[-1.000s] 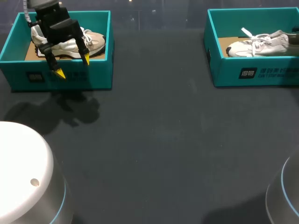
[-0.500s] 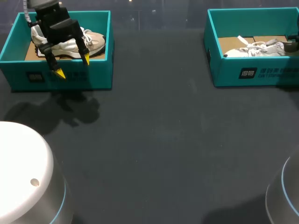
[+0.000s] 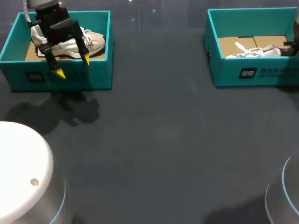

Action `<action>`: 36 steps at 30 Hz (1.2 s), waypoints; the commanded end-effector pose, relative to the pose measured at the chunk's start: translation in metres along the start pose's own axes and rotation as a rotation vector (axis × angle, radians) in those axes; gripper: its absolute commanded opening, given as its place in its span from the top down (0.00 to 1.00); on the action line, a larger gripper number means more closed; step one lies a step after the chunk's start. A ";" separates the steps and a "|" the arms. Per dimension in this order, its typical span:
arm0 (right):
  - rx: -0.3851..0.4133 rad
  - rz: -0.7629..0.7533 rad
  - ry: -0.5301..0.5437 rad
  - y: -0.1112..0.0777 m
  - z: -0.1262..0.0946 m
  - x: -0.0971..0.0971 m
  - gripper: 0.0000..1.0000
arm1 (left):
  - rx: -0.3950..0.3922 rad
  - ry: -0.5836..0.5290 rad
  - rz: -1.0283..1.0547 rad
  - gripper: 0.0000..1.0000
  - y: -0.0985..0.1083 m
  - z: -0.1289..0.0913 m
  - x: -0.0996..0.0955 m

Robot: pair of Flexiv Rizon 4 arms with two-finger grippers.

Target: Take the shoe out of the shoebox, open the shoe tongue, remove and reinsert the insole, then place the shoe into the shoebox

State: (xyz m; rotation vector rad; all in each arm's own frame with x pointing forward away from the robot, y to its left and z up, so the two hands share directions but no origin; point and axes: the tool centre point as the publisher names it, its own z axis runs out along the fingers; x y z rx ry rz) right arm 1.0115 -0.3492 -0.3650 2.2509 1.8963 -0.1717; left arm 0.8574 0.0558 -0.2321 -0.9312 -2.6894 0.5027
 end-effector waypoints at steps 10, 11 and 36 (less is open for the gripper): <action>0.017 -0.001 -0.014 0.001 0.007 0.007 1.00 | -0.001 0.001 0.000 0.00 0.000 0.000 0.000; 0.018 0.000 -0.015 0.001 0.007 0.007 0.95 | -0.001 0.001 0.000 0.00 0.000 0.000 0.000; -0.018 0.004 0.018 -0.001 -0.030 0.007 0.20 | -0.001 0.001 0.000 0.00 0.000 0.000 0.000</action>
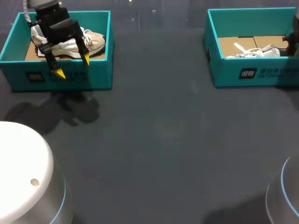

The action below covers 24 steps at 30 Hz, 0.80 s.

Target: Take the shoe out of the shoebox, open the shoe tongue, remove and reinsert the insole, then place the shoe into the shoebox

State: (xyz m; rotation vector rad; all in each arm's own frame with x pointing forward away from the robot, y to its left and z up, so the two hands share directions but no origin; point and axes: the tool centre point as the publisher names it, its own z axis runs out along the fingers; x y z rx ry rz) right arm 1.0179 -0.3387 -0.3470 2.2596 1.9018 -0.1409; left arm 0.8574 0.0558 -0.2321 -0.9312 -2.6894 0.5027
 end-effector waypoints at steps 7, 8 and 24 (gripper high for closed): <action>-0.020 0.006 -0.007 -0.008 -0.020 0.000 0.00 | -0.001 0.001 0.000 0.00 0.000 0.000 0.000; -0.023 0.007 -0.006 -0.008 -0.021 0.000 0.00 | -0.001 0.001 0.000 0.00 0.000 0.000 0.000; -0.094 -0.022 0.050 -0.020 -0.096 0.008 0.00 | -0.001 0.001 0.000 0.00 0.000 0.000 0.000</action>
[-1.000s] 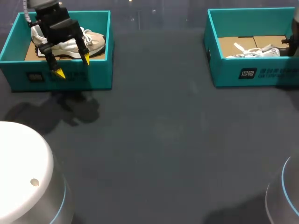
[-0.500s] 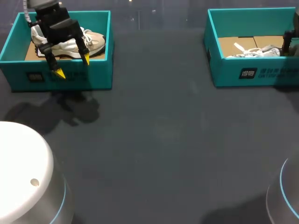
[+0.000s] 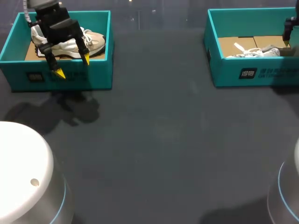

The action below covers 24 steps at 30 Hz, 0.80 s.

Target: Take the shoe out of the shoebox, open the shoe tongue, remove and reinsert the insole, then place the shoe into the shoebox

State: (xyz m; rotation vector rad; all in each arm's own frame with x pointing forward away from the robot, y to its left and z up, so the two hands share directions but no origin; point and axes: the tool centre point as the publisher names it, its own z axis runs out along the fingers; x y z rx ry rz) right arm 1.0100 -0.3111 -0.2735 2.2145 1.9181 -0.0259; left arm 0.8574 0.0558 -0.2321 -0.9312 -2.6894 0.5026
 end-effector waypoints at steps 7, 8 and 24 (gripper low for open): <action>0.061 0.003 0.042 -0.024 -0.044 -0.001 0.00 | -0.001 0.001 0.000 0.00 0.000 0.000 0.000; 0.067 0.002 0.053 -0.027 -0.048 -0.001 0.00 | -0.001 0.001 0.000 0.00 0.000 0.000 0.000; 0.067 0.005 0.127 -0.106 -0.108 0.040 0.00 | -0.001 0.001 0.000 0.00 0.000 0.000 0.000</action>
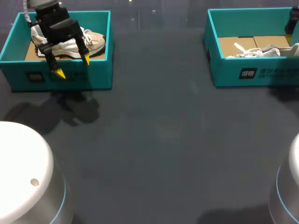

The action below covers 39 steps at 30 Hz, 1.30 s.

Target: Take the shoe out of the shoebox, open the shoe tongue, remove and reinsert the insole, then place the shoe into the shoebox

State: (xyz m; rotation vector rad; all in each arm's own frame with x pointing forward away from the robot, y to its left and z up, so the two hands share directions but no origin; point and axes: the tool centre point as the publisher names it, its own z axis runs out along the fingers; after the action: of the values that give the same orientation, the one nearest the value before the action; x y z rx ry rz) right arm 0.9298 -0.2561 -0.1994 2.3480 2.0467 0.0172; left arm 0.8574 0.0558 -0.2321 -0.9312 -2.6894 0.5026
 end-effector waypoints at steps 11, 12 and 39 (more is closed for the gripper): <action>-0.067 0.015 0.045 -0.063 -0.014 0.039 0.00 | -0.001 0.001 0.000 0.00 0.000 0.000 0.000; -0.067 0.015 0.045 -0.063 -0.014 0.039 0.00 | -0.001 0.001 0.000 0.00 0.000 0.000 0.000; -0.067 0.015 0.045 -0.063 -0.014 0.039 0.00 | -0.307 0.066 0.512 0.00 0.138 -0.092 -0.011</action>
State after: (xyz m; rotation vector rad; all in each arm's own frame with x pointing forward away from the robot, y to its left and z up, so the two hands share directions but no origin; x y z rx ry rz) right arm 0.8731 -0.2094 -0.1874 2.3439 2.0168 0.1379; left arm 0.9592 0.1570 -0.2080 -1.4639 -2.5589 0.2188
